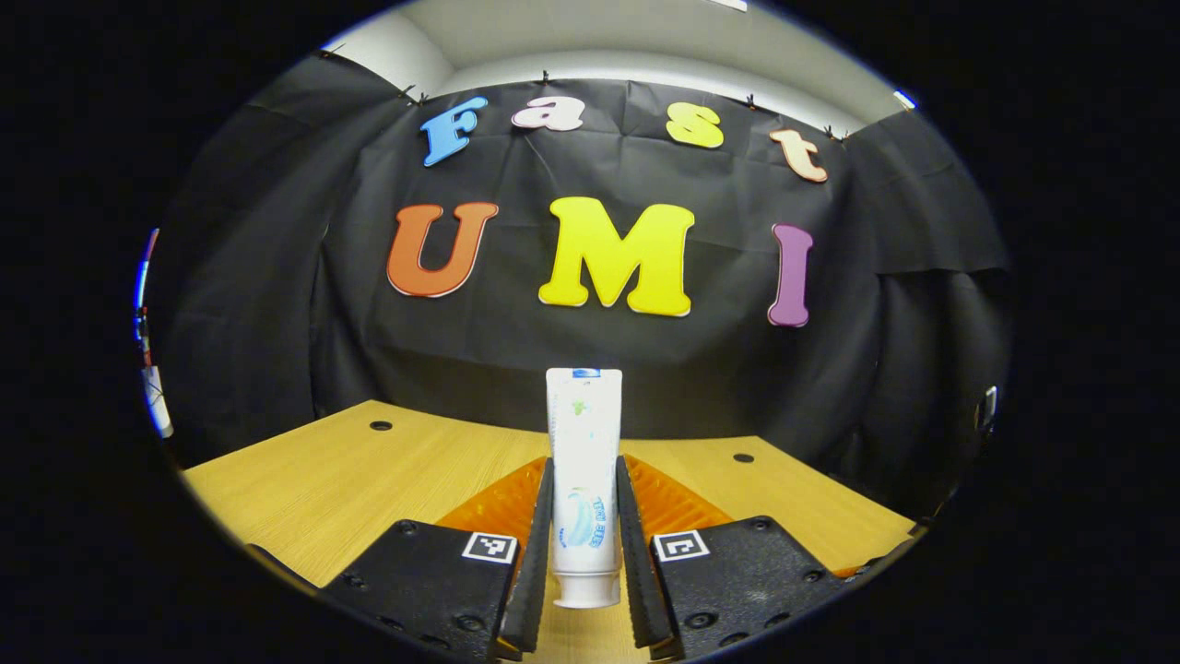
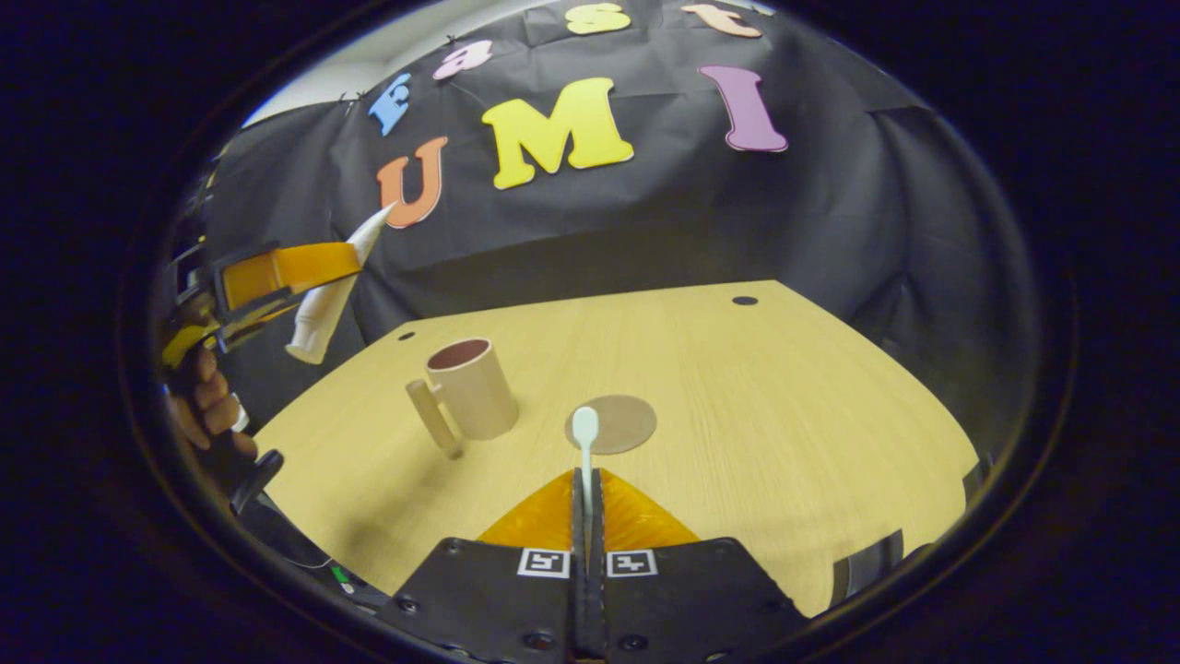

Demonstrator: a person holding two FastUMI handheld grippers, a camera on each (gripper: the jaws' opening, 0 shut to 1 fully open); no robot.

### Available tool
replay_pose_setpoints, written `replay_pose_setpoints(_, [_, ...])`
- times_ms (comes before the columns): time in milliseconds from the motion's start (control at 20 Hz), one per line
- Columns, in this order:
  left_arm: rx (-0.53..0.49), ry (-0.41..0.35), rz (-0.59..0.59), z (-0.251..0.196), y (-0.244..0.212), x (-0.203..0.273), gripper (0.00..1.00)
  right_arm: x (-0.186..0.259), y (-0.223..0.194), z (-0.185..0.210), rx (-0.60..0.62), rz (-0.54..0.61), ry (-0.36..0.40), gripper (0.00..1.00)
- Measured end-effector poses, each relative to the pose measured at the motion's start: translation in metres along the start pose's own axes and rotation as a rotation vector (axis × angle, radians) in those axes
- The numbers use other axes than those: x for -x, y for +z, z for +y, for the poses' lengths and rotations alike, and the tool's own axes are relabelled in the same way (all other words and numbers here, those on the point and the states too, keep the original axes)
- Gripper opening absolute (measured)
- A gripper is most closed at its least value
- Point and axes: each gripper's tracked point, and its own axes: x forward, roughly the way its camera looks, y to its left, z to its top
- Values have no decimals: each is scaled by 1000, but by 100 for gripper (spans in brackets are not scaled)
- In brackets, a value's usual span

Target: Put the toothbrush and toothpaste on the desktop into the cup, then pick up the cup and place it on the coaster on the desktop.

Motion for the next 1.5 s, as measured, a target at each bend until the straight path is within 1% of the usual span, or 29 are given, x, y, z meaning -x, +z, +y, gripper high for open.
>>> replay_pose_setpoints(150, [1, -7, -27, 4, -4, -36, 39, 14, 9, -6, 16, -40, -3, 0])
replay_pose_setpoints(250, [71, -22, 17, 7, -30, -62, 40, 24, 13, -16, 8, -63, -16, 0])
replay_pose_setpoints(350, [112, -25, 50, 8, -43, -73, 40, 27, 14, -23, -6, -72, -22, 0])
replay_pose_setpoints(500, [103, -28, 58, 5, -46, -79, 40, 24, 13, -28, -24, -69, -21, 0])
replay_pose_setpoints(550, [88, -27, 54, 3, -45, -79, 45, 22, 13, -29, -26, -69, -18, 0])
replay_pose_setpoints(600, [76, -27, 49, 3, -45, -80, 41, 23, 14, -29, -29, -71, -16, 0])
replay_pose_setpoints(700, [62, -26, 53, 3, -47, -80, 42, 23, 14, -30, -33, -73, -18, 0])
replay_pose_setpoints(850, [70, -26, 77, 4, -58, -79, 44, 24, 15, -35, -50, -84, -32, 0])
replay_pose_setpoints(900, [66, -25, 68, 4, -54, -79, 44, 25, 16, -36, -51, -86, -35, 0])
replay_pose_setpoints(950, [57, -22, 53, 4, -50, -78, 43, 26, 16, -38, -50, -88, -42, 0])
replay_pose_setpoints(1000, [48, -21, 42, 3, -47, -77, 38, 27, 17, -38, -51, -91, -44, 0])
replay_pose_setpoints(1150, [38, -23, 32, 2, -45, -76, 38, 26, 15, -36, -53, -92, -42, 0])
replay_pose_setpoints(1300, [39, -22, 50, 10, -49, -76, 39, 26, 16, -31, -38, -94, -38, 0])
replay_pose_setpoints(1450, [29, -12, 70, 19, -49, -76, 67, 25, 15, -26, -33, -91, -27, 0])
replay_pose_setpoints(1500, [21, -1, 72, 23, -48, -76, 85, 25, 15, -23, -33, -91, -22, 0])
